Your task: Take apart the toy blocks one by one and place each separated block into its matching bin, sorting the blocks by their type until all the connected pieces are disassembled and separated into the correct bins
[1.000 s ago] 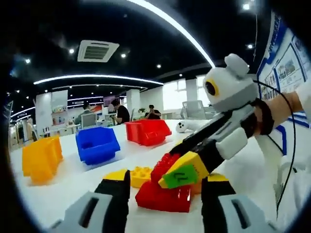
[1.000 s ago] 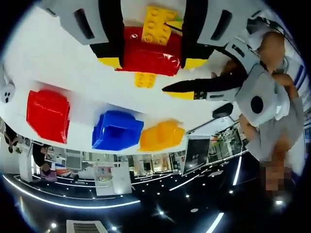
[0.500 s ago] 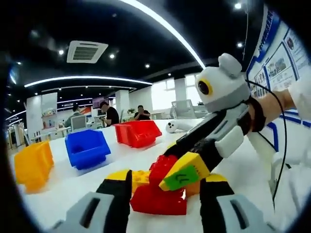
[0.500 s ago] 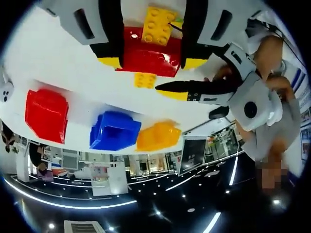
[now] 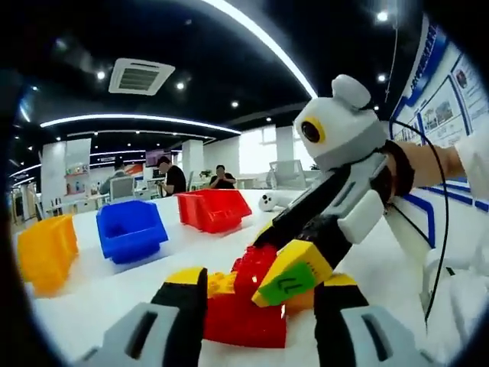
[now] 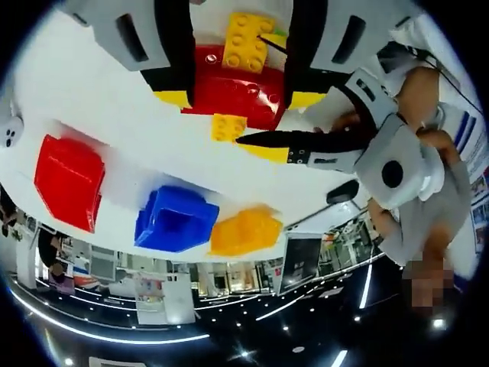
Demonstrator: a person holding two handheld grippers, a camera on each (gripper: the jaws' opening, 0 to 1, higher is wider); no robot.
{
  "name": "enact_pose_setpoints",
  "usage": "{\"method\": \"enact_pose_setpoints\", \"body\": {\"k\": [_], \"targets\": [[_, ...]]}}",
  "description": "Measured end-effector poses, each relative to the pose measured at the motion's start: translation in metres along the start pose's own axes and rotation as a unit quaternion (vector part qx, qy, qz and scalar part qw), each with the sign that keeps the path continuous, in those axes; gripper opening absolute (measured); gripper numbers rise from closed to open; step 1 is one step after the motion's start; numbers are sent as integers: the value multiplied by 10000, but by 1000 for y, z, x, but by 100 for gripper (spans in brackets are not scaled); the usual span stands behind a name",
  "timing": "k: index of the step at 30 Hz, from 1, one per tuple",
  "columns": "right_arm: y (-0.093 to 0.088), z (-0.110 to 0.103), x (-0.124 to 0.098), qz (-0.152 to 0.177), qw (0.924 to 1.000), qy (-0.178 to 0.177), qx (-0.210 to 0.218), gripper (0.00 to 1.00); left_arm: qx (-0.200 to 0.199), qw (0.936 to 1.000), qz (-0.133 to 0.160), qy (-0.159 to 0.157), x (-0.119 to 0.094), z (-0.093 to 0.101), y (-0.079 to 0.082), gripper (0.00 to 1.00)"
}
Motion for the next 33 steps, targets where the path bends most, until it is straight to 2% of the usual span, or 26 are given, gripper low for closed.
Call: {"method": "enact_pose_setpoints", "body": {"k": [1, 2, 3, 4, 5, 7, 8, 9, 10, 11, 13, 14, 16, 18, 20, 23, 26, 29, 33], "targets": [[-2, -2, 0, -60, 9998, 34, -195, 46, -11, 9999, -102, -18, 1, 1, -3, 57], [-1, -6, 0, -8, 9999, 111, -51, 46, 84, 9989, -446, -81, -1, 2, -12, 61], [-1, -8, -1, -90, 9996, 249, 11, 46, -162, 9993, -290, -184, 4, 4, -11, 66], [2, -10, -2, -52, 9992, 298, 249, 46, -58, 9996, -251, -147, 8, 1, -11, 67], [3, -8, -2, -61, 9993, 252, 267, 46, -108, 9993, -287, -201, 9, 2, -11, 66], [4, -5, -4, -53, 9996, 131, 228, 46, -47, 9996, -253, -102, 12, -1, -13, 60], [6, -3, -4, 67, 9995, 66, 299, 46, -31, 9997, -250, -8, 12, -4, -14, 54], [6, -7, -6, -12, 9976, 198, 671, 46, -85, 9995, -293, 126, 13, -9, -16, 54], [7, -9, -8, -29, 9935, 258, 1106, 46, -62, 9996, -261, 76, 14, -11, -16, 54], [8, -8, -8, 32, 9932, 285, 1124, 46, -57, 9996, -262, 80, 14, -13, -16, 54], [17, -2, -10, 295, 9978, 113, 575, 46, -54, 9996, -256, 66, 15, -15, -16, 54], [22, -2, -12, 485, 9962, 129, 711, 46, -56, 9997, -247, 44, 15, -14, -17, 54], [28, 1, -18, 530, 9933, 170, 1013, 46, -57, 9997, -240, -51, 13, -15, -16, 54], [33, 5, -23, 582, 9935, 152, 966, 46, 57, 9997, -223, -111, 11, -11, -14, 54], [35, 7, -28, 632, 9936, 128, 926, 46, 199, 9997, -143, -38, 10, -14, -12, 57], [34, 10, -34, 680, 9937, 83, 888, 46, -6, 10000, 81, -44, 2, -8, -2, 63], [32, 9, -37, 719, 9943, 53, 783, 46, 64, 9998, 117, 125, -9, -4, 6, 64], [35, 8, -41, 792, 9944, 59, 702, 46, 226, 9995, 25, 215, -21, 2, 12, 64], [42, 8, -43, 887, 9940, 40, 637, 46, 65, 9994, 127, 323, -33, 3, 21, 65]]}}
Point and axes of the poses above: the point that each gripper's makers call its tool centre point, and the gripper's own axes: x roughly forward along the fingers, z roughly to its right, y roughly out of its top, the point moved 6 cm from there along -x, roughly backward along the fingers, and after that the axes turned 5 degrees about z, right-handed, at the moved point
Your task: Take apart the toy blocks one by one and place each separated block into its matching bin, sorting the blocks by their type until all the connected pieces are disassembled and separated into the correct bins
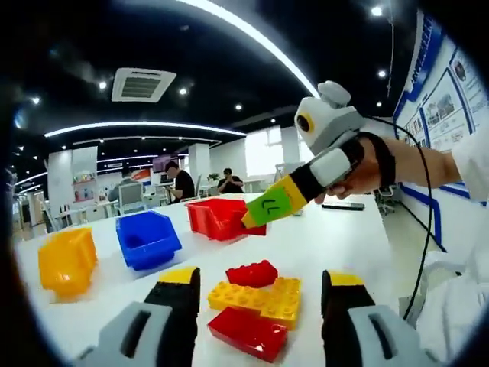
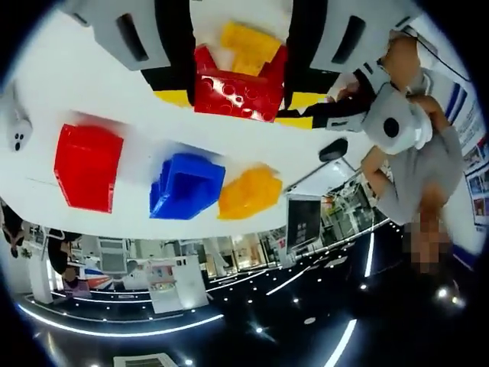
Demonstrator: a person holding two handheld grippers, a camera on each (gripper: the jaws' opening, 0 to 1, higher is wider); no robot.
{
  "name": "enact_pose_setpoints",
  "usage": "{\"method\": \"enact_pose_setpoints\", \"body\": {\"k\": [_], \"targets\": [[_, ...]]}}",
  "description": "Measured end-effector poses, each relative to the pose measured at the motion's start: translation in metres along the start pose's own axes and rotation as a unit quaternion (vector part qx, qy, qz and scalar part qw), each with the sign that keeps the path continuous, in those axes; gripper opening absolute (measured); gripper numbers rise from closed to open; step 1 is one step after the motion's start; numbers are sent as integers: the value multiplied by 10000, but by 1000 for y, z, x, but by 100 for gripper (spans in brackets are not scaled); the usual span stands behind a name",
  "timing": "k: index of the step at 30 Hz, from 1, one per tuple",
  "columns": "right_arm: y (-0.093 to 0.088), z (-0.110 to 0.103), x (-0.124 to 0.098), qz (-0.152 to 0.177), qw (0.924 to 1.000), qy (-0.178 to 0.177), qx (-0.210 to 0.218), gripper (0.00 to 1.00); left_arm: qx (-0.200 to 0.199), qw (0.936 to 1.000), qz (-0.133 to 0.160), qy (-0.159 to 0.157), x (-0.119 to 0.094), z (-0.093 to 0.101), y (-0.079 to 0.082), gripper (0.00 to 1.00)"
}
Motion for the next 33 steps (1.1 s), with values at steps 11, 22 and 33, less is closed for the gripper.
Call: {"method": "enact_pose_setpoints", "body": {"k": [11, 22, 33], "targets": [[13, 30, 2, 171, 9991, -376, -78, 46, 98, 9991, -35, 409, -13, -6, 12, 67], [38, 98, 2, 283, 9902, -1304, -405, 46, 90, 9994, 62, 317, -13, -4, 20, 67], [70, 185, 34, 82, 9709, -2292, -685, 46, 174, 9990, -4, 421, -25, -15, 21, 66]]}}
Point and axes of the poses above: the point that each gripper's makers call its tool centre point, and the gripper's own axes: x roughly forward along the fingers, z roughly to its right, y roughly out of its top, the point moved 6 cm from there along -x, roughly backward along the fingers, and after that the axes turned 5 degrees about z, right-handed, at the moved point
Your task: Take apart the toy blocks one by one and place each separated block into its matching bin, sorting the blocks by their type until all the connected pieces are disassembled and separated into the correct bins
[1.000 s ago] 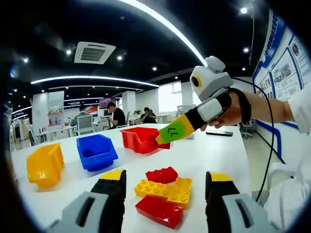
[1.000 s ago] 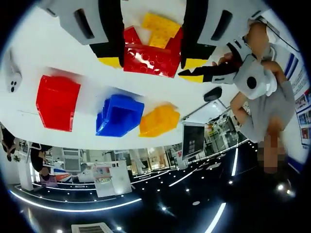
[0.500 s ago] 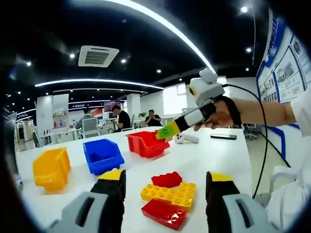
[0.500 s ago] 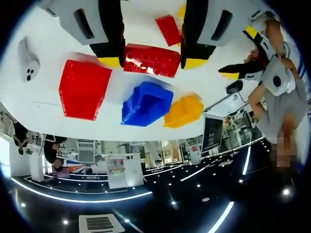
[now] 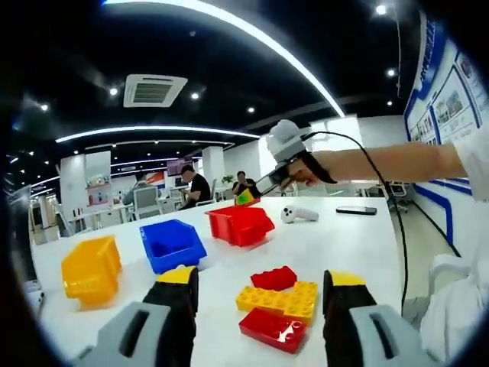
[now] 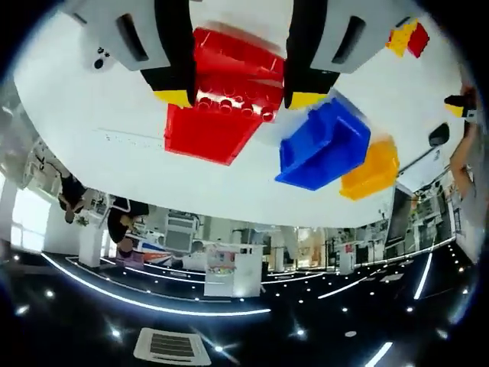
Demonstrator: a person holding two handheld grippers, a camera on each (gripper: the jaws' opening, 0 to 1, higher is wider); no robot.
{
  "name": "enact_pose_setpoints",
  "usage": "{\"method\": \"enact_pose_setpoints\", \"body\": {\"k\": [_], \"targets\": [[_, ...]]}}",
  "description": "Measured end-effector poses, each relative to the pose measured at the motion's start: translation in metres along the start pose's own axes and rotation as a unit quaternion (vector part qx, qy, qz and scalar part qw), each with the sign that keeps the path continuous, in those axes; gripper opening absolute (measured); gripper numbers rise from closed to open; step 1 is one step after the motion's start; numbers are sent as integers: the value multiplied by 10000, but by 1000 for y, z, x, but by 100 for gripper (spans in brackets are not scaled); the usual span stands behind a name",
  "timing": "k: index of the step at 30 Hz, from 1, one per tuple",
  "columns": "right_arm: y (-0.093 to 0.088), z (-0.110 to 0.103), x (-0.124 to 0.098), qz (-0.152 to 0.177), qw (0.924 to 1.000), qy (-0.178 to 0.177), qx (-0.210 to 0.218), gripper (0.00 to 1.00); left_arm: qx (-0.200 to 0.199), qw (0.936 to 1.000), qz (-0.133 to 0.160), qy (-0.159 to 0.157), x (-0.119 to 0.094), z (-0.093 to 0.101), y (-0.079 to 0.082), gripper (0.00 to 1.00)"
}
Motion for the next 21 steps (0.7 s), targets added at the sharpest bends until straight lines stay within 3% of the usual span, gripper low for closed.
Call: {"method": "enact_pose_setpoints", "body": {"k": [7, 12, 14, 15, 17, 21], "targets": [[-14, 11, 27, -190, 9994, -272, -57, 46, 70, 9999, 35, -136, -8, -2, 1, 66], [-14, 21, 33, -167, 9988, -469, -29, 47, 83, 9999, 82, -81, -11, -6, 4, 65], [-11, 27, 33, -90, 9976, -642, -256, 48, 89, 9999, 89, -61, -11, -7, 4, 65], [-11, 27, 33, -64, 9977, -624, -239, 51, 95, 9999, 91, -47, -11, -8, 4, 64], [-6, 25, 34, 185, 9988, -451, -75, 71, 94, 9999, 79, -29, -12, -10, 4, 64], [-6, 21, 23, 137, 9992, -352, -142, 68, 85, 9999, 69, 16, -14, -13, 3, 64]]}}
Point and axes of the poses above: the point that each gripper's makers call its tool centre point, and the gripper's own axes: x roughly forward along the fingers, z roughly to its right, y roughly out of its top, the point moved 6 cm from there along -x, roughly backward along the fingers, and after that the axes turned 5 degrees about z, right-handed, at the moved point
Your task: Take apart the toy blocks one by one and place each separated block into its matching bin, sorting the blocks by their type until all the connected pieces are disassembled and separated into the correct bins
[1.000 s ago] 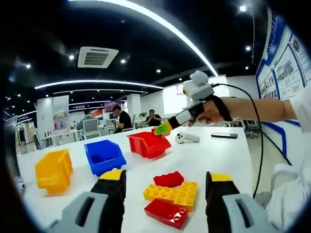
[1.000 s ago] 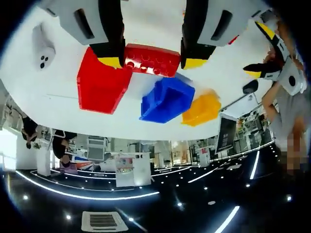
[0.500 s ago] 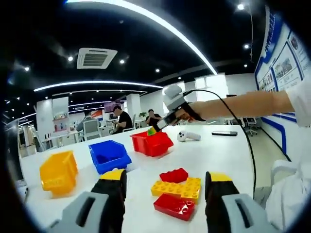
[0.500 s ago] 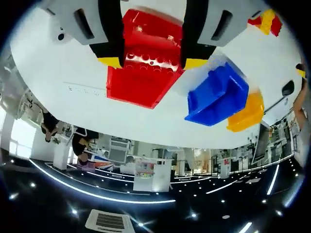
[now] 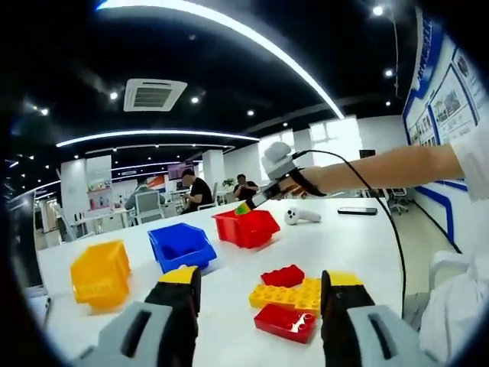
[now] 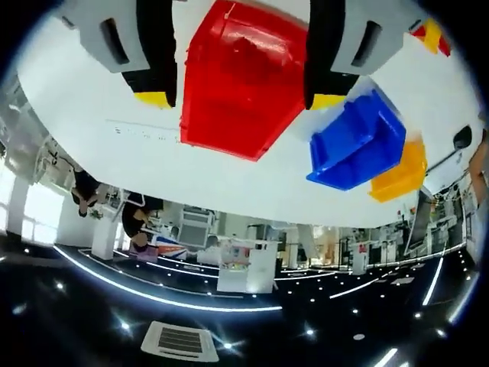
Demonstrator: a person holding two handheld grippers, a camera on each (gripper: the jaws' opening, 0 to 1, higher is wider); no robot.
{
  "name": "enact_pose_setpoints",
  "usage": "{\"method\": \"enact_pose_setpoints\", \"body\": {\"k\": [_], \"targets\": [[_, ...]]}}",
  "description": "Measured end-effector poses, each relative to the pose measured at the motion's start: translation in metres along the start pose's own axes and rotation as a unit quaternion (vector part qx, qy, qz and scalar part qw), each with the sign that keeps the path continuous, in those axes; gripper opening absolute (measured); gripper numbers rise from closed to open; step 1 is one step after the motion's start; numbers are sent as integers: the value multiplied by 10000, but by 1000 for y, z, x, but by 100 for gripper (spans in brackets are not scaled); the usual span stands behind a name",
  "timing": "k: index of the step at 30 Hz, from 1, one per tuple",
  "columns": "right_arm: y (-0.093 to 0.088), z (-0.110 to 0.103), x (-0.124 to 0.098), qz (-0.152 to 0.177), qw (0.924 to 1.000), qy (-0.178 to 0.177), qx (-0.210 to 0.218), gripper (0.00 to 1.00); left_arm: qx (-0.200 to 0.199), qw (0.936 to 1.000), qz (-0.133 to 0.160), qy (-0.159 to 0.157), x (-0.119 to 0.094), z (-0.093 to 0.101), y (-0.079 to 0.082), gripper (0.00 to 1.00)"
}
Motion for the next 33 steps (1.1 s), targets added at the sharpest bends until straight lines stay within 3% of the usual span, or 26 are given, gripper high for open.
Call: {"method": "enact_pose_setpoints", "body": {"k": [8, 12, 19, 26, 33], "targets": [[3, -16, -35, 94, 9989, 451, 70, 65, 78, 9998, -89, 127, -5, -7, -3, 64], [8, -26, -59, 231, 9968, 755, 81, 64, -102, 9999, -74, 9, -7, -4, -1, 64], [6, -52, -96, 273, 9902, 1369, -74, 58, -17, 9997, -250, -21, -7, 0, -3, 64], [-7, -86, -122, 127, 9792, 2021, -160, 59, -89, 9995, -280, -103, -8, 1, -3, 64], [-44, -119, -129, -414, 9667, 2460, -567, 56, -85, 9991, -396, -120, -10, 2, -4, 62]]}}
Point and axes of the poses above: the point that each gripper's makers call its tool centre point, and the gripper's own axes: x roughly forward along the fingers, z roughly to its right, y roughly out of its top, the point moved 6 cm from there along -x, roughly backward along the fingers, and after that the axes turned 5 degrees about z, right-handed, at the moved point
